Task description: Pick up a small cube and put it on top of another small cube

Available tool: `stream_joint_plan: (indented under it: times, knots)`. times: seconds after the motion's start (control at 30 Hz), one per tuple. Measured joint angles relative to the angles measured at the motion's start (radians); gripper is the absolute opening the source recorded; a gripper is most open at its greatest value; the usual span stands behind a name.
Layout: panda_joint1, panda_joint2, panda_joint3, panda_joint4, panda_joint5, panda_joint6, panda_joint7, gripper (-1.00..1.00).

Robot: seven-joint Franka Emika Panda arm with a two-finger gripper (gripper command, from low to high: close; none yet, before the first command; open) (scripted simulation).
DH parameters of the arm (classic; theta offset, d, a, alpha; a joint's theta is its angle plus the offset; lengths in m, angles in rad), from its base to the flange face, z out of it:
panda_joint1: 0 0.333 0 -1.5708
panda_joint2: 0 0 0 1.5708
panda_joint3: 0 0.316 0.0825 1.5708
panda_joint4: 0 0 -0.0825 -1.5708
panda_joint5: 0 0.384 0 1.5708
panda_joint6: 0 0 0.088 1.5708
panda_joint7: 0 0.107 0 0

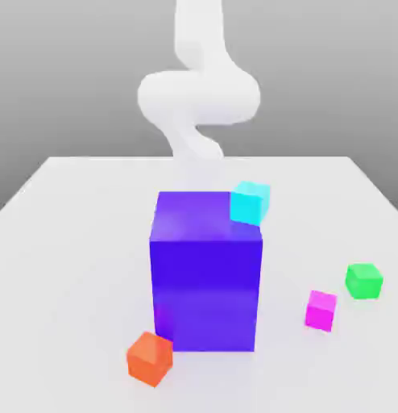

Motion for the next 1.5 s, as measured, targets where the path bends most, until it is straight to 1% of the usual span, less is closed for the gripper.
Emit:
stream_joint_plan:
  times: [0.3,0.5,0.6,0.67,0.8,0.9,0.93,1.17,1.3,1.37,1.4,1.5]
  knots:
    - [0.211,0.34,0.043,-0.197,0.044,0.219,-0.251,0.0]
    - [0.316,0.557,0.106,-0.323,0.048,0.36,-0.394,0.0]
    - [0.372,0.666,0.143,-0.387,0.02,0.431,-0.444,0.0]
    - [0.402,0.739,0.152,-0.428,-0.022,0.478,-0.46,0.0]
    - [0.446,0.885,0.102,-0.424,-0.102,0.589,-0.423,0.0]
    - [0.489,0.994,0.05,-0.405,-0.14,0.676,-0.394,0.0]
    - [0.5,1.017,0.039,-0.4,-0.145,0.695,-0.39,-1.0]
    - [0.499,1.016,0.038,-0.4,-0.149,0.694,-0.386,-1.0]
    - [0.461,0.894,0.088,-0.424,-0.102,0.595,-0.423,-1.0]
    - [0.454,0.822,0.105,-0.438,-0.063,0.538,-0.452,-1.0]
    - [0.463,0.791,0.116,-0.441,-0.045,0.51,-0.452,-1.0]
    - [0.559,0.724,0.174,-0.427,-0.005,0.43,-0.375,-1.0]
